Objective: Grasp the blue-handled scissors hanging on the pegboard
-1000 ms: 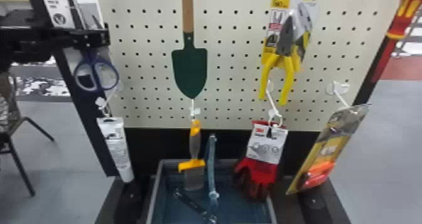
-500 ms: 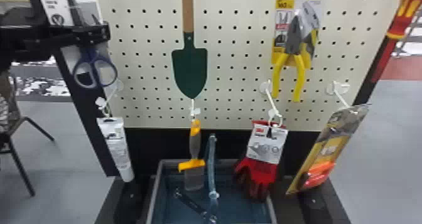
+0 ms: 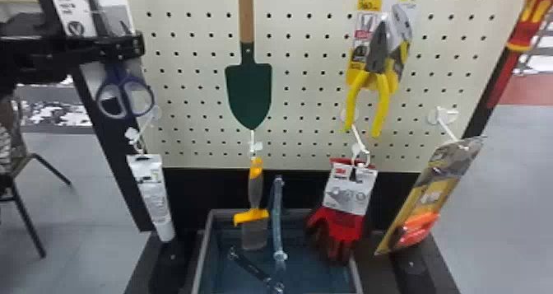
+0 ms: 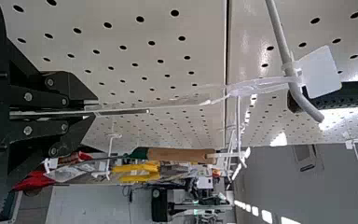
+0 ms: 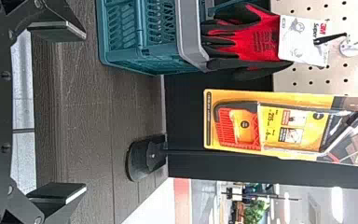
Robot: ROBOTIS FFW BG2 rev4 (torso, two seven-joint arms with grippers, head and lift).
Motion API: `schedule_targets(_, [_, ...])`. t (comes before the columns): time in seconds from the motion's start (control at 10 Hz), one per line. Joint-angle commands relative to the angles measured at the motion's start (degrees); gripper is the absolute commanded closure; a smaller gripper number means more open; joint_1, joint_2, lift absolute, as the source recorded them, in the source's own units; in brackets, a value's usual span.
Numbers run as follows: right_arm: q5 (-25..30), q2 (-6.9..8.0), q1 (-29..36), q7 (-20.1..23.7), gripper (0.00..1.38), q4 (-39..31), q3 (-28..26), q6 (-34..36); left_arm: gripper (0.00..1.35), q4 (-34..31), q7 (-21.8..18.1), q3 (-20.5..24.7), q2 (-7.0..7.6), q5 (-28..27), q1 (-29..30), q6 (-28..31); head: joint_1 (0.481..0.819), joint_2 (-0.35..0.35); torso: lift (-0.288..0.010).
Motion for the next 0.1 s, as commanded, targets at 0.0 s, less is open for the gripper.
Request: schedule_targets(0.0, [-0.01, 0.00, 0.00, 0.00, 0.16, 0.00, 0.00, 0.00, 1.20, 0.00, -0.01, -0.02, 0.00, 0.12, 0.01, 0.04, 0.549, 0.000, -0.100])
